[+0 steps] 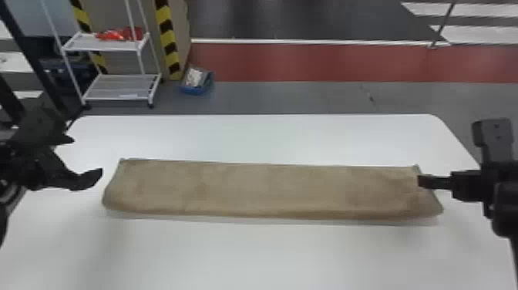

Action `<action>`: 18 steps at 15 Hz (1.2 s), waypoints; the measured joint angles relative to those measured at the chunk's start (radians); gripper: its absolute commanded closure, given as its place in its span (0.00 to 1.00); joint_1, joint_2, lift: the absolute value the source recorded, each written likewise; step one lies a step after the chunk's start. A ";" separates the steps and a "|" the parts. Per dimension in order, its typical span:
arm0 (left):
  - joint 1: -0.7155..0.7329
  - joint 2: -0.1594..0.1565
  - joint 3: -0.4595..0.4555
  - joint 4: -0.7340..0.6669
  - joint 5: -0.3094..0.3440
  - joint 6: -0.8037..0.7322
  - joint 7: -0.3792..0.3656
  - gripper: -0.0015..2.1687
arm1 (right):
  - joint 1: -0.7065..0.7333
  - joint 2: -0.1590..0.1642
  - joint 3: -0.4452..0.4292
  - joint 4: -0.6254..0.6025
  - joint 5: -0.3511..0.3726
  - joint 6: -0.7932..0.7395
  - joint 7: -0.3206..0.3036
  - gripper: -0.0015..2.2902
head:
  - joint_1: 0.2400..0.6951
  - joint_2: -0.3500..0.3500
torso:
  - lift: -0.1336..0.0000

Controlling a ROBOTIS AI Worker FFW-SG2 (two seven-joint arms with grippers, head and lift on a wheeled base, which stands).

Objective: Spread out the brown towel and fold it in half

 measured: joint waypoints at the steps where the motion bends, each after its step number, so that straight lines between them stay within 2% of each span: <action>1: 0.000 0.000 0.000 0.000 0.001 0.000 0.000 0.02 | 0.000 0.000 0.000 0.000 0.000 0.000 0.000 0.10 | 1.00 0.47 | 0.04; 10: 0.001 0.006 0.005 0.001 0.007 -0.009 0.001 0.02 | 0.003 0.001 -0.010 -0.010 -0.007 0.005 0.003 0.10 | 1.00 0.47 | 0.04; 18: 0.001 0.028 0.017 0.011 0.029 -0.021 -0.006 0.02 | 0.007 0.019 -0.019 -0.034 0.004 0.020 0.000 0.10 | 1.00 0.48 | 0.04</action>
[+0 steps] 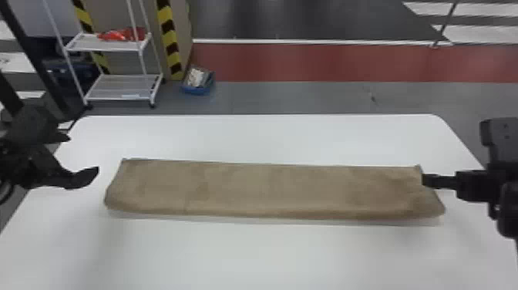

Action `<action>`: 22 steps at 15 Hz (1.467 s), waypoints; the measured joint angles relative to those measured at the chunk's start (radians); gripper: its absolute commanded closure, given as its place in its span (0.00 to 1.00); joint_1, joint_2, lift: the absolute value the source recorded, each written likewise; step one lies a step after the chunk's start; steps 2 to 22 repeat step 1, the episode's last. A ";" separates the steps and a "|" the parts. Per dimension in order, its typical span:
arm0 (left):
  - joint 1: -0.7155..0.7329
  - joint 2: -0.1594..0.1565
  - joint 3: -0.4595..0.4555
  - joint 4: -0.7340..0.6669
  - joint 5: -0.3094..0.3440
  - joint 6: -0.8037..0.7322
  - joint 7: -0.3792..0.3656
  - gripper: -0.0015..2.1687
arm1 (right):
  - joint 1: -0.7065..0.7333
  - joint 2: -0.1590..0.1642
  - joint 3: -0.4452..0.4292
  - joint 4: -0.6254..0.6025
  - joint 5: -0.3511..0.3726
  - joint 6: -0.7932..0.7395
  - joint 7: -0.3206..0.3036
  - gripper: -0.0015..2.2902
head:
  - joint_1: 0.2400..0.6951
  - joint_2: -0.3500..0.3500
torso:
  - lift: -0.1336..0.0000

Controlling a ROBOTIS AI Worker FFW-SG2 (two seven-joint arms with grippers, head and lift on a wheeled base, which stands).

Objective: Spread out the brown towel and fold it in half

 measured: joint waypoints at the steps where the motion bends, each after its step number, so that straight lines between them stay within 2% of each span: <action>1: -0.002 0.006 -0.001 0.004 -0.001 -0.001 0.000 0.02 | 0.001 0.008 -0.001 -0.006 0.001 0.002 0.000 0.10 | 1.00 0.49 | 0.04; 22: -0.002 0.006 -0.001 0.004 -0.001 -0.001 0.000 0.02 | 0.001 0.008 -0.001 -0.006 0.001 0.002 0.000 0.10 | 1.00 0.49 | 0.04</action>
